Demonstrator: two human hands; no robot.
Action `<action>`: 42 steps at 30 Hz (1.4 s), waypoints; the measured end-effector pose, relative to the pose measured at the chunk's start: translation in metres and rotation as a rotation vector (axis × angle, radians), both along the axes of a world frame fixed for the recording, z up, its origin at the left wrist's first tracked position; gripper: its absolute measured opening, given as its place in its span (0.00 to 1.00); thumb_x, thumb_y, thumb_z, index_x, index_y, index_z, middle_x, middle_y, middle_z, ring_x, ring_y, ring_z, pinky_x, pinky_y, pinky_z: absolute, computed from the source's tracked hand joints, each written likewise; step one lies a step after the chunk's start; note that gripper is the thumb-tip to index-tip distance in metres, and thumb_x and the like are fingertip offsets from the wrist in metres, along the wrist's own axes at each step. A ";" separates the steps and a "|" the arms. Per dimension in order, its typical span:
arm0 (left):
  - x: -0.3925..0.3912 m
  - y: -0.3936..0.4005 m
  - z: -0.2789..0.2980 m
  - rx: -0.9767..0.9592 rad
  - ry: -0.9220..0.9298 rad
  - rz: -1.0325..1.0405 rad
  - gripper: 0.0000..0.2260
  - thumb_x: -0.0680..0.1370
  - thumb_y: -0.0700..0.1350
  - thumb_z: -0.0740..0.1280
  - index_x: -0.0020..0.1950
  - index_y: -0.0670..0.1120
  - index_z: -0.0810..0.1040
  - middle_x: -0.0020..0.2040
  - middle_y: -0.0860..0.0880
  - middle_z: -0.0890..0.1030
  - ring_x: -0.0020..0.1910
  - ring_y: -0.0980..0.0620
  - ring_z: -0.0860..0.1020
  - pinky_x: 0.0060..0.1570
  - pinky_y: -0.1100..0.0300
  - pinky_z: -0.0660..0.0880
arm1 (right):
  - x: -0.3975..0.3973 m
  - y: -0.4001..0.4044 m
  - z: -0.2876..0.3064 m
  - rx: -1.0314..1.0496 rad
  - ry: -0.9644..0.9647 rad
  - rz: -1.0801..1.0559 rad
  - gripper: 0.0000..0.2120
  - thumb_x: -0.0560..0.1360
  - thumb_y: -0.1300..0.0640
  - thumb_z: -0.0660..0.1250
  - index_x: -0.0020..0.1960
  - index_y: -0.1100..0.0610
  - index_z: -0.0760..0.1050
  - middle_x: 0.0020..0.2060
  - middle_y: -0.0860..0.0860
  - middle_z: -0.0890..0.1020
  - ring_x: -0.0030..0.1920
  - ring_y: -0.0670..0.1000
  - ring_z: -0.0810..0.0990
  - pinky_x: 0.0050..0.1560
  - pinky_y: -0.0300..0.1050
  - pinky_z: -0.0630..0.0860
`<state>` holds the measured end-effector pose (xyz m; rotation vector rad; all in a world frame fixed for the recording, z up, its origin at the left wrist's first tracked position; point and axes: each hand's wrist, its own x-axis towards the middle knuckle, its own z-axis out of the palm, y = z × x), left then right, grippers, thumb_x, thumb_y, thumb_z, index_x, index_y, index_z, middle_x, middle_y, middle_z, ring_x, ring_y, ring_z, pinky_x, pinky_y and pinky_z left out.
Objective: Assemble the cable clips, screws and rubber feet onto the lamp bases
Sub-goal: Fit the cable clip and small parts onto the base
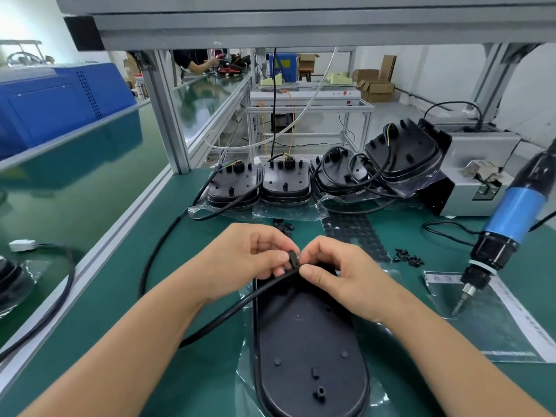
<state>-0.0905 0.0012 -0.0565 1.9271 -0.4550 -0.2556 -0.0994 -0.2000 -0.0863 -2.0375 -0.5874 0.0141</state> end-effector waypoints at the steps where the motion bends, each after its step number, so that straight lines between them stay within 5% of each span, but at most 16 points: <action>1: 0.000 0.000 -0.001 -0.003 -0.011 0.002 0.09 0.78 0.32 0.65 0.48 0.45 0.82 0.34 0.53 0.82 0.32 0.60 0.77 0.35 0.69 0.73 | 0.000 0.001 0.000 -0.002 -0.005 -0.002 0.06 0.77 0.62 0.69 0.46 0.52 0.76 0.43 0.49 0.83 0.44 0.42 0.79 0.49 0.30 0.71; 9: -0.001 0.001 -0.003 -0.009 -0.007 0.030 0.06 0.76 0.36 0.69 0.45 0.46 0.82 0.37 0.49 0.83 0.35 0.57 0.77 0.36 0.67 0.73 | 0.000 0.001 -0.004 -0.026 -0.023 -0.019 0.04 0.77 0.59 0.68 0.47 0.52 0.76 0.42 0.47 0.82 0.44 0.43 0.78 0.49 0.35 0.72; 14: 0.003 0.005 0.003 -0.111 0.140 0.122 0.04 0.68 0.43 0.73 0.34 0.45 0.82 0.31 0.47 0.81 0.29 0.56 0.74 0.31 0.68 0.71 | 0.000 0.001 -0.005 -0.031 -0.001 -0.016 0.01 0.78 0.57 0.67 0.48 0.52 0.76 0.46 0.49 0.84 0.49 0.50 0.80 0.56 0.50 0.75; 20: 0.006 -0.003 0.006 -0.065 0.239 0.152 0.10 0.72 0.38 0.73 0.32 0.41 0.78 0.26 0.49 0.77 0.23 0.58 0.72 0.22 0.70 0.64 | -0.001 0.002 -0.006 -0.045 -0.047 -0.024 0.01 0.78 0.56 0.67 0.48 0.52 0.76 0.42 0.48 0.82 0.46 0.48 0.79 0.53 0.45 0.74; 34: 0.011 -0.007 0.013 -0.015 0.290 0.132 0.10 0.73 0.39 0.73 0.33 0.41 0.77 0.26 0.46 0.78 0.25 0.54 0.72 0.23 0.70 0.63 | 0.000 0.002 -0.006 -0.055 -0.076 -0.021 0.02 0.77 0.56 0.67 0.47 0.51 0.75 0.41 0.47 0.81 0.44 0.47 0.78 0.51 0.44 0.74; 38: 0.008 -0.005 0.017 0.098 0.198 0.054 0.12 0.73 0.40 0.73 0.30 0.44 0.77 0.27 0.47 0.75 0.26 0.54 0.69 0.26 0.68 0.65 | -0.001 0.002 -0.006 -0.046 -0.079 -0.017 0.02 0.78 0.56 0.67 0.47 0.52 0.75 0.40 0.48 0.81 0.43 0.47 0.78 0.50 0.43 0.74; 42: -0.003 -0.008 0.027 0.567 -0.268 -0.065 0.11 0.76 0.48 0.69 0.37 0.44 0.81 0.29 0.51 0.75 0.29 0.55 0.70 0.32 0.65 0.67 | -0.002 0.003 -0.008 -0.042 -0.103 -0.028 0.02 0.78 0.56 0.67 0.47 0.51 0.75 0.41 0.47 0.81 0.44 0.47 0.78 0.49 0.42 0.74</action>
